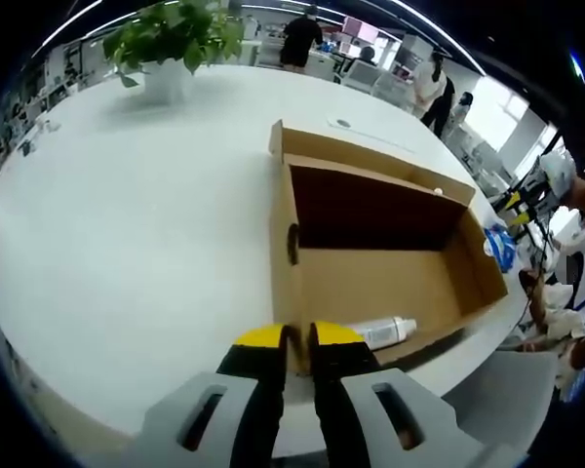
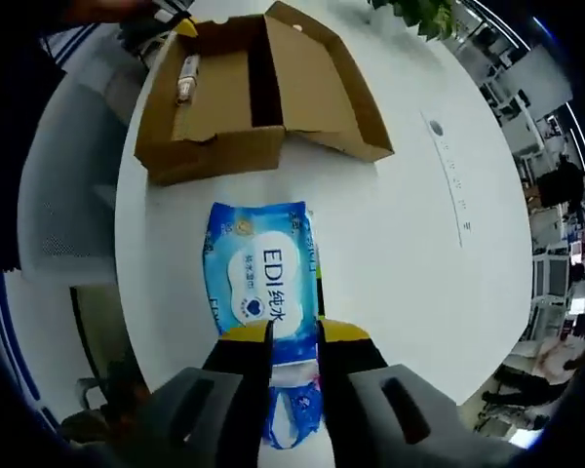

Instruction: Operate the shoe box by opening the lid, removing the specified soft item, and placing it in the target area until the item is outside and the box remains undamaged.

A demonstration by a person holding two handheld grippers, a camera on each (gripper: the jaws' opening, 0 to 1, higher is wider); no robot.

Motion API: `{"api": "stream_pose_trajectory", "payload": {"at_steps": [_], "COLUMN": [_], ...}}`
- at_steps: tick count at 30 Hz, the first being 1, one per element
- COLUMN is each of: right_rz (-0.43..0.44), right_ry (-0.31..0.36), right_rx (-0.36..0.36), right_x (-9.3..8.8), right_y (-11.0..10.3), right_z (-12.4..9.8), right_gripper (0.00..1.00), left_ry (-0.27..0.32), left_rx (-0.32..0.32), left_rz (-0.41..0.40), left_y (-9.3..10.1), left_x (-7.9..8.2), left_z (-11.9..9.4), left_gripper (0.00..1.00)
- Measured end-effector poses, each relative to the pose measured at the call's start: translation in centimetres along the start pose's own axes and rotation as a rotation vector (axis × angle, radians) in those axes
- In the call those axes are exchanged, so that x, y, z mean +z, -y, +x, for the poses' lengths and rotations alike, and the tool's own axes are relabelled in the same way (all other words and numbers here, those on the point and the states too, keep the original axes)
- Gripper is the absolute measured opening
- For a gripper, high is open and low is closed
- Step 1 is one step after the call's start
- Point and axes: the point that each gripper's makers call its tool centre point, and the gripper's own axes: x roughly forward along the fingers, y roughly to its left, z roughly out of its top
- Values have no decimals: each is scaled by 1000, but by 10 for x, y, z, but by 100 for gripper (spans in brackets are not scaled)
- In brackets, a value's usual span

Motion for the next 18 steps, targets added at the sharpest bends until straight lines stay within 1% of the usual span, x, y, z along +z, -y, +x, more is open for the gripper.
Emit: {"api": "stream_pose_trajectory", "payload": {"at_steps": [3,9,15,18], "right_rz": [-25,-57,-63,-75], "right_ry": [21,54,132,180], "right_rx": [17,51,79,106], "right_x": [20,50,91,118], "right_y": [-10,-25,-39,-50], "right_z": [7,16,19,22], "right_gripper": [16,16,16,15], "left_ry": [-1,1,1,1], "left_rx": [-2,0,0,0], "left_rz": [-1,1,-3,-4], "left_y": [0,0,0,0], "left_x": [0,0,0,0], "left_z": [0,0,0,0], "left_gripper": [6,6,6,6]}}
